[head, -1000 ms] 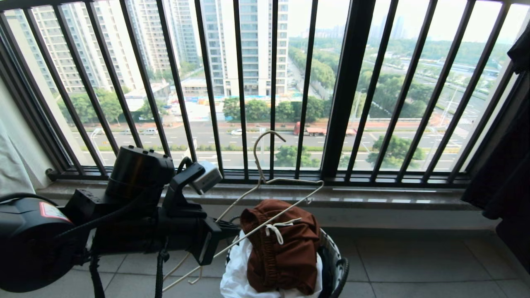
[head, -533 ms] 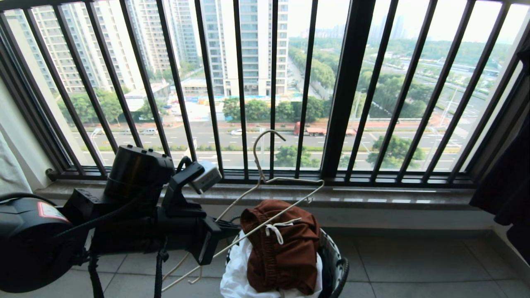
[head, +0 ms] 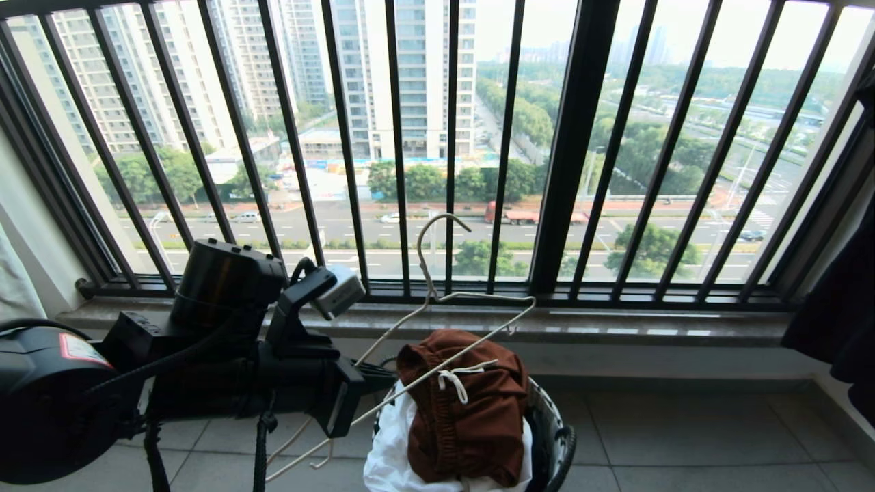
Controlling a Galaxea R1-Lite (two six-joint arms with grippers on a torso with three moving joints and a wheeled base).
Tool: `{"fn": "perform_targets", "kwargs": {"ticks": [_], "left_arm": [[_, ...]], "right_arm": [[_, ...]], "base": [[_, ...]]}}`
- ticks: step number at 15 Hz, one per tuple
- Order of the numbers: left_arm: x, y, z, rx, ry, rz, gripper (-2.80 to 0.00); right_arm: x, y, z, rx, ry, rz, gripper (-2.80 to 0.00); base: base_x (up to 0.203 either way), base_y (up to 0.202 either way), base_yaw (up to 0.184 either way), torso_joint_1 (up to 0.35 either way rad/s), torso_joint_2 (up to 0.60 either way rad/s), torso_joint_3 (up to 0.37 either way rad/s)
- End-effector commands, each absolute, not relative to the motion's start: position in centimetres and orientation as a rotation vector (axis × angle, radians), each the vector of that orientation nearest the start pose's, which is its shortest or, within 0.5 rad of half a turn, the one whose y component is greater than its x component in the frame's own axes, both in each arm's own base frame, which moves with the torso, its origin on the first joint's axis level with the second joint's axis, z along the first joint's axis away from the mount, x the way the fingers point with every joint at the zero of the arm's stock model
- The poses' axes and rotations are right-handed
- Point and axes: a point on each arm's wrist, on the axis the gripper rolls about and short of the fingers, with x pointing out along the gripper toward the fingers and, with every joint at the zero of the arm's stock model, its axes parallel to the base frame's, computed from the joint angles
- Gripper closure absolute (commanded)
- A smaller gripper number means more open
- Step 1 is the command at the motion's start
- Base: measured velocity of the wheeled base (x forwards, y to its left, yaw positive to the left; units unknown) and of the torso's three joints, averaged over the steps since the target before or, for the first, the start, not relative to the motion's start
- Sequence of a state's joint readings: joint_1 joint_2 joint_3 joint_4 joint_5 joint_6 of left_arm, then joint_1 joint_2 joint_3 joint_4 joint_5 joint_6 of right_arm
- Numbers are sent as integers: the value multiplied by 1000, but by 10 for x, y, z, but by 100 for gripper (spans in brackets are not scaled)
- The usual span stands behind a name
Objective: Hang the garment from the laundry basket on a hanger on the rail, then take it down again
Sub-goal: Pick up clothes from the basket
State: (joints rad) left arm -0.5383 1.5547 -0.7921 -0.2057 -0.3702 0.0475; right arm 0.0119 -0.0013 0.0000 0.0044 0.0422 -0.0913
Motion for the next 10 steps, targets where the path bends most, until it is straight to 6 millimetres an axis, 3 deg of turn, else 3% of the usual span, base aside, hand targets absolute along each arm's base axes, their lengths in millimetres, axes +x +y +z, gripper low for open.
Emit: {"fn": "perform_targets", "kwargs": {"ticks": [1,7,10], "left_arm": [[219,-140,181,91,550,-899,0],[218,-139,183,92,543,-900,0],[217,-139,184,91,538,-900,0]], "right_arm": [[-23,1,75,-92,2,55,0],[-23,1,75,-92,2,54,0],[-23,1,75,-92,2,55,0]], "base": [[0,0,0,0,0,0],[0,0,0,0,0,0],[0,0,0,1,2,-132]]}}
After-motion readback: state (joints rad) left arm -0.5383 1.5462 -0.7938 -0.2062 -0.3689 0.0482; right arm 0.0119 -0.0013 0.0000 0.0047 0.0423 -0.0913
